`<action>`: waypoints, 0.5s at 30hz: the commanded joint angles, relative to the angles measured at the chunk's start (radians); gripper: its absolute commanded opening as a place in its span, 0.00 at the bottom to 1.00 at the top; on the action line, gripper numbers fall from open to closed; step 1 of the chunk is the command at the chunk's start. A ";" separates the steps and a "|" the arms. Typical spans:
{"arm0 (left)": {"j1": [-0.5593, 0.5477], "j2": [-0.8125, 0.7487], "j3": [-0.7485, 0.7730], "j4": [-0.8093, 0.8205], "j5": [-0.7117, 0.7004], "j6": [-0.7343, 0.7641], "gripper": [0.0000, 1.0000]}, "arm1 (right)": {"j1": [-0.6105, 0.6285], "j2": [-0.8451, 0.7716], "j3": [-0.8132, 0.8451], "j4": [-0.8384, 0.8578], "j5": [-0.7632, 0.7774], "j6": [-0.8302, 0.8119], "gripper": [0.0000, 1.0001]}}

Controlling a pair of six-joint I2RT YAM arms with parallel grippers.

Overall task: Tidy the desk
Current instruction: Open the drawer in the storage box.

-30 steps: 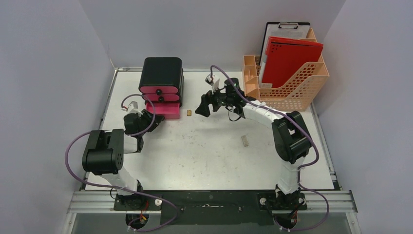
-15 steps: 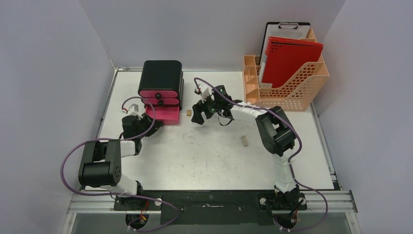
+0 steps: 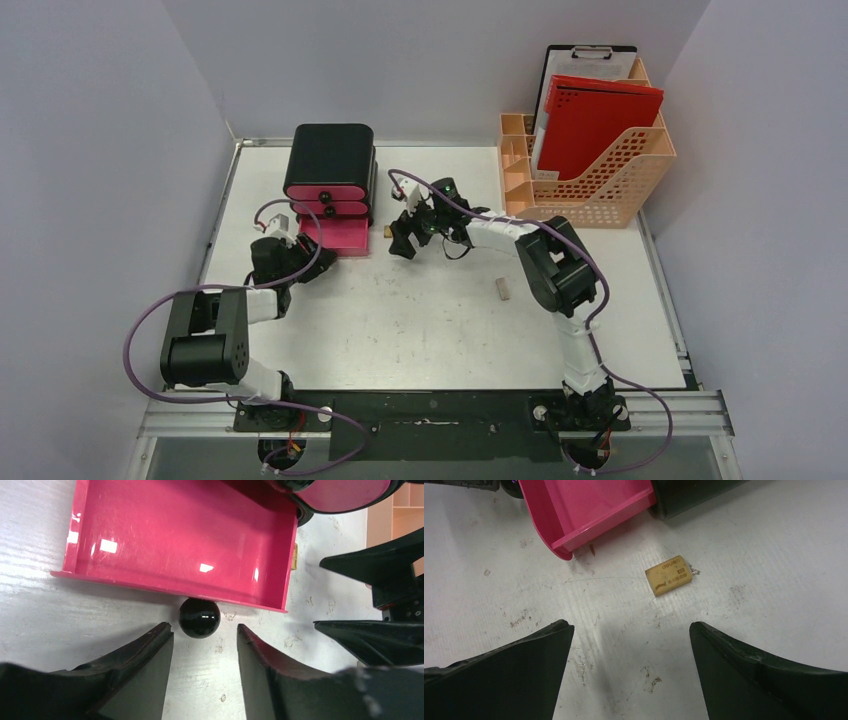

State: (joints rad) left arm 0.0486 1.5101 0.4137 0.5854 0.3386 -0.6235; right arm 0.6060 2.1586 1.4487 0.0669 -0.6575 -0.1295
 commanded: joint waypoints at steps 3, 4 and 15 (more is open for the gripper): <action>0.014 -0.066 0.065 -0.117 0.063 0.067 0.64 | 0.005 0.048 0.100 0.033 -0.013 -0.098 0.90; 0.018 -0.077 0.078 -0.151 0.081 0.080 0.69 | 0.007 0.057 0.114 0.027 -0.005 -0.100 0.90; 0.231 -0.297 0.208 -0.599 0.286 0.299 1.00 | 0.029 0.170 0.279 -0.058 0.065 -0.118 0.90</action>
State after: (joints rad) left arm 0.1947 1.3029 0.5571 0.1677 0.5182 -0.4400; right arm 0.6174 2.3070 1.6688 0.0185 -0.6189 -0.2234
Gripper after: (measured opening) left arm 0.973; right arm 0.898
